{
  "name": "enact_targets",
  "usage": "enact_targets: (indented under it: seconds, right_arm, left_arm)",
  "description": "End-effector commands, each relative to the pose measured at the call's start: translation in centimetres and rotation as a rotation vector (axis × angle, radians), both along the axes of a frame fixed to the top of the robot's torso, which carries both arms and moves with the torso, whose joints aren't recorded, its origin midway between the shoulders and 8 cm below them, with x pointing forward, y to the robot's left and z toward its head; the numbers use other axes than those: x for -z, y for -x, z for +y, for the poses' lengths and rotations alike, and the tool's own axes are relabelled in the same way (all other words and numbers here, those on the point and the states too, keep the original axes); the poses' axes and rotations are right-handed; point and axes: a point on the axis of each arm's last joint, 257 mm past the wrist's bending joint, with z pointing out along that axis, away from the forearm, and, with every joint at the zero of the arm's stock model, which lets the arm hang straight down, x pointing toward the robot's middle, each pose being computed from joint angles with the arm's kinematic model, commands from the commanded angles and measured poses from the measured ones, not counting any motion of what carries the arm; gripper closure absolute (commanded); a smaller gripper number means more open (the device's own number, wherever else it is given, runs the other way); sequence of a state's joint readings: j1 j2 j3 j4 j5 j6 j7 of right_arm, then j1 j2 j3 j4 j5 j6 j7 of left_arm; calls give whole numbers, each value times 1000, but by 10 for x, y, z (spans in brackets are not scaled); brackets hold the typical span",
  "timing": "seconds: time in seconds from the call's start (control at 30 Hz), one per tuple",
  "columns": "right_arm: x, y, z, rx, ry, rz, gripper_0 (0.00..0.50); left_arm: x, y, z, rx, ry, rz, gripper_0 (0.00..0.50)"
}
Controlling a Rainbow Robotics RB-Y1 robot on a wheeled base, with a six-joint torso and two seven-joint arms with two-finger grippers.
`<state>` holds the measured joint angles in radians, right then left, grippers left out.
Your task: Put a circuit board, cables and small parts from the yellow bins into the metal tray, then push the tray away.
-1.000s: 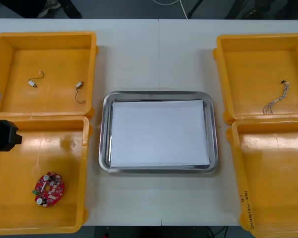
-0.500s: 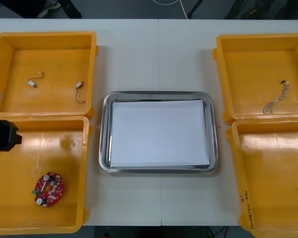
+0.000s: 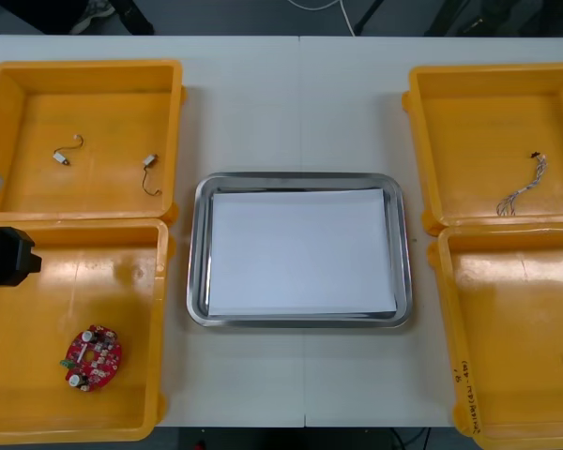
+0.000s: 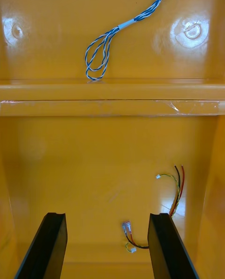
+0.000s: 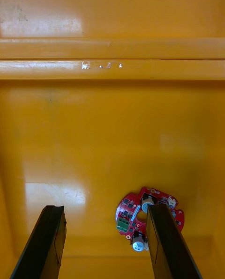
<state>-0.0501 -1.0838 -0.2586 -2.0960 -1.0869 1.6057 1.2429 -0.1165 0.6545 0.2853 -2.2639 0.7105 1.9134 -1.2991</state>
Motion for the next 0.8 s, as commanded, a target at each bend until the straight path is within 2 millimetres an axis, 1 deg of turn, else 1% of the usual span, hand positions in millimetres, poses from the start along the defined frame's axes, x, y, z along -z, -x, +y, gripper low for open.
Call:
enact_targets:
  seconds: [0.03,0.8]
  right_arm:
    - [-14,-8,6,0,2,-42,0]
    - [-14,-8,6,0,2,-42,0]
  left_arm:
    - [-11,1,9,10,-56,-17,0]
    - [-11,1,9,10,-56,-17,0]
